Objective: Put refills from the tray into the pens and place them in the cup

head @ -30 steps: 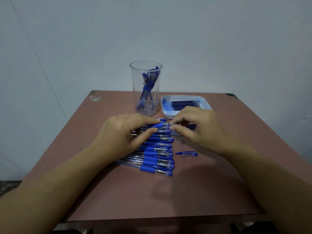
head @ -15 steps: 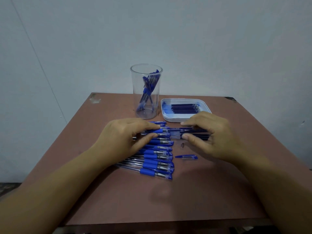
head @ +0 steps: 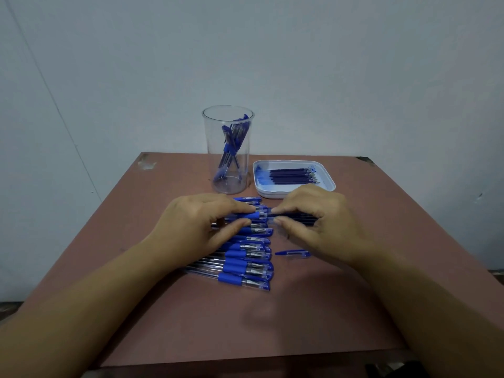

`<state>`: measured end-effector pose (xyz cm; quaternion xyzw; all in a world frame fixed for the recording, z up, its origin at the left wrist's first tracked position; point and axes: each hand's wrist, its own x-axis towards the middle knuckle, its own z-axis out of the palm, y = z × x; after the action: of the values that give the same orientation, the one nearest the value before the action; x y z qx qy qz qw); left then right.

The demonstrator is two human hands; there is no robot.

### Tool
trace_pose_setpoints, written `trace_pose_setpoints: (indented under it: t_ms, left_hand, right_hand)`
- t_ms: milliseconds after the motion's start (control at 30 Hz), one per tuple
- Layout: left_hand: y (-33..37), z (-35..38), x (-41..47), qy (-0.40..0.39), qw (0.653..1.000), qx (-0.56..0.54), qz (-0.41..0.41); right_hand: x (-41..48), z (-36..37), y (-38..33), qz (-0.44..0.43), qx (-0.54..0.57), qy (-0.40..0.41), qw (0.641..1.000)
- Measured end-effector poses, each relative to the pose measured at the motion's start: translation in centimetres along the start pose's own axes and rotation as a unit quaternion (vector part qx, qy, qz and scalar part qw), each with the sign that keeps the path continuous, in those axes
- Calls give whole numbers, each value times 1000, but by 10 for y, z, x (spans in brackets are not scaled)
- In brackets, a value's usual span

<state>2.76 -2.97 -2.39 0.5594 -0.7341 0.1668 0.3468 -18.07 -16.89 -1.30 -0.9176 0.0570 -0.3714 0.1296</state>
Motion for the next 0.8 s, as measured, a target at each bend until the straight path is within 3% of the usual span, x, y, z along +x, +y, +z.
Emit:
trace_pose_setpoints:
  t_ms: [300, 633, 800]
  left_hand:
    - [-21, -8, -3, -2, 999, 15, -52]
    - [-21, -7, -2, 5, 999, 9, -47]
    - [-21, -7, -2, 2, 999, 10, -50]
  right_hand:
    - [-11, -26, 36, 57, -47, 36, 997]
    - [-19, -29, 58, 174, -73, -98, 977]
    - [-13, -33, 54, 193, -63, -82, 976]
